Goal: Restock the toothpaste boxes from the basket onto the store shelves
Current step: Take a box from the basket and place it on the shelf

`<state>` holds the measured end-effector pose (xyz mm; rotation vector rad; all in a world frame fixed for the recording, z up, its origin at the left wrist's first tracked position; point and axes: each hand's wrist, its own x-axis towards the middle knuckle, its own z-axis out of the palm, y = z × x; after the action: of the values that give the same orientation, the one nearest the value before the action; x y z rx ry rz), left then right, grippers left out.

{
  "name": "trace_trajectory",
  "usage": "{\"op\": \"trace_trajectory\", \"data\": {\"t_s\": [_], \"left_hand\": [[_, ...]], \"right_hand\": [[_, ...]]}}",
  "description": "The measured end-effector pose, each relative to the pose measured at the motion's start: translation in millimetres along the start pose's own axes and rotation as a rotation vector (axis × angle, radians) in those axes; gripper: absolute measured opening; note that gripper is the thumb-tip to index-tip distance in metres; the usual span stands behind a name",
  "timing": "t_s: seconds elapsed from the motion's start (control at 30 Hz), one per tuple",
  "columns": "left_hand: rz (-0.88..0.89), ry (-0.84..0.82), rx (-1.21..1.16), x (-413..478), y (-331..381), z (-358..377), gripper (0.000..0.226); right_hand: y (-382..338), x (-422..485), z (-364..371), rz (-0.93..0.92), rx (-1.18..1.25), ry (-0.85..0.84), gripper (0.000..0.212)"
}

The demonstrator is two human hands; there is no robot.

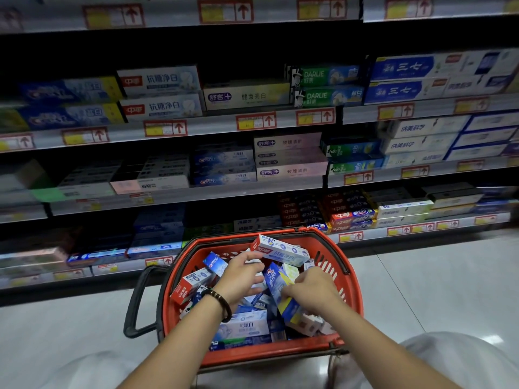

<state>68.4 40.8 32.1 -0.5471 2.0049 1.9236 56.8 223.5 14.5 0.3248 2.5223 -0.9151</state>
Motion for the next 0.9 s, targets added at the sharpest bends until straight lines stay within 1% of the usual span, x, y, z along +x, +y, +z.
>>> {"op": "trace_trajectory", "data": {"t_s": [0.17, 0.37, 0.53, 0.63, 0.73, 0.83, 0.9], "left_hand": [[-0.005, 0.013, 0.026, -2, 1, -3, 0.025], [-0.010, 0.024, 0.028, -4, 1, -5, 0.026], [-0.008, 0.039, 0.030, -6, 2, -6, 0.028], [-0.004, 0.051, 0.033, -7, 4, -7, 0.032], [-0.011, 0.075, 0.019, -6, 2, -8, 0.031], [-0.012, 0.121, -0.014, -5, 1, -10, 0.031], [-0.014, 0.153, -0.046, -3, 3, -11, 0.036]], "right_hand": [[1, -4, -11, -0.022, 0.061, 0.055, 0.033], [0, -11, -22, -0.054, 0.057, 0.145, 0.035], [-1, -10, -35, -0.050, 0.195, 0.202, 0.028], [-1, -8, -45, -0.065, 0.225, 0.224, 0.030], [-2, -10, -60, -0.092, 0.263, 0.240, 0.032], [-1, -9, -70, -0.123, 0.352, 0.296, 0.034], [-1, -6, -73, -0.138, 0.429, 0.339, 0.039]]}}
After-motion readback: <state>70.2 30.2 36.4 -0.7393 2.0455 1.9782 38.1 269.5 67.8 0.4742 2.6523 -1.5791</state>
